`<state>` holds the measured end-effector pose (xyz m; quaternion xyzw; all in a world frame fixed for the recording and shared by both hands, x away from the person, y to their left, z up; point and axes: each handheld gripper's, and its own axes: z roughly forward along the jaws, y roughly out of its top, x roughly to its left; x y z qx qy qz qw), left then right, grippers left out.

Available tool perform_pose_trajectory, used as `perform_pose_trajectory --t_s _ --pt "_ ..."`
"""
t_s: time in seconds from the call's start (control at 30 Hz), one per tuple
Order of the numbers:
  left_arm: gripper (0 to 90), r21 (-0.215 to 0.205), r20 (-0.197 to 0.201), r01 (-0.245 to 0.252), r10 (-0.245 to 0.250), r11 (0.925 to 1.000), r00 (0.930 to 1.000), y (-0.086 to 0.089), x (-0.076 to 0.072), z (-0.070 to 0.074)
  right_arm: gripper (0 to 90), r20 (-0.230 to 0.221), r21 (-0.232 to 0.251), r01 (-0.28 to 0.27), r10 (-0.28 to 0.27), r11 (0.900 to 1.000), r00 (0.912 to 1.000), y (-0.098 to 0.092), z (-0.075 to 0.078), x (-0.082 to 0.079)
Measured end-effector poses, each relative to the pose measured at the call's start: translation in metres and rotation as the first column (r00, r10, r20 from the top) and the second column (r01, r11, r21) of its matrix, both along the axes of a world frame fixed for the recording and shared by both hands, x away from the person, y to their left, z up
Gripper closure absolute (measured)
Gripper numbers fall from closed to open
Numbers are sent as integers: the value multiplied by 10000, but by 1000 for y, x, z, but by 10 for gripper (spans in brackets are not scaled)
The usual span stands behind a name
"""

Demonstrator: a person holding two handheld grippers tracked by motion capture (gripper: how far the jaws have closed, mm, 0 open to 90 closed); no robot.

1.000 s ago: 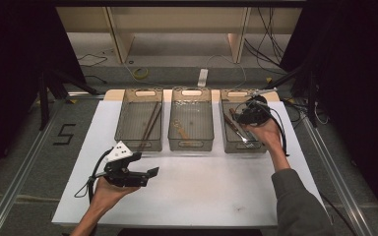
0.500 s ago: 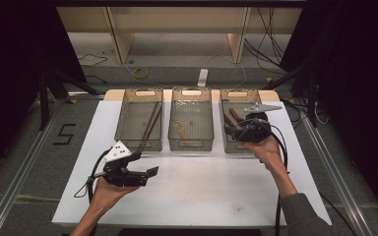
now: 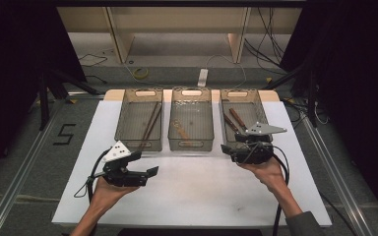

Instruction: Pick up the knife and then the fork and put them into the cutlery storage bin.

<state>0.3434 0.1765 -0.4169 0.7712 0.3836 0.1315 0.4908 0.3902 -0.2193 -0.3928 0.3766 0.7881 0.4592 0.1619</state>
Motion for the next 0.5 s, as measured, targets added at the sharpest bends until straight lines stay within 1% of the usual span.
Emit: perform_pose_trajectory --t_s 0.1,0.2,0.3,0.37,0.43,0.5 --pt "148 -67 26 2 -2 10000 10000 0 0 0 313 10 93 -116 116 9999 9999 -1 -3 -8" --pt "148 -76 59 28 -28 10000 10000 1 -1 1 302 111 216 -222 219 9995 9997 -1 -5 -15" --pt "148 -108 64 30 -29 9999 10000 1 -1 1 298 155 422 -322 316 9986 9994 -3 -7 -21" --pt "148 -126 65 46 -45 9999 10000 1 -1 1 298 269 447 -282 270 9986 9993 -4 -9 -25" --pt "148 -185 66 25 -24 9998 10000 1 -1 1 289 236 575 -292 279 9979 9993 -5 -12 -29" --pt "148 -207 56 38 -36 9998 10000 2 -1 2 288 276 561 -241 226 9981 9994 -6 -15 -34"
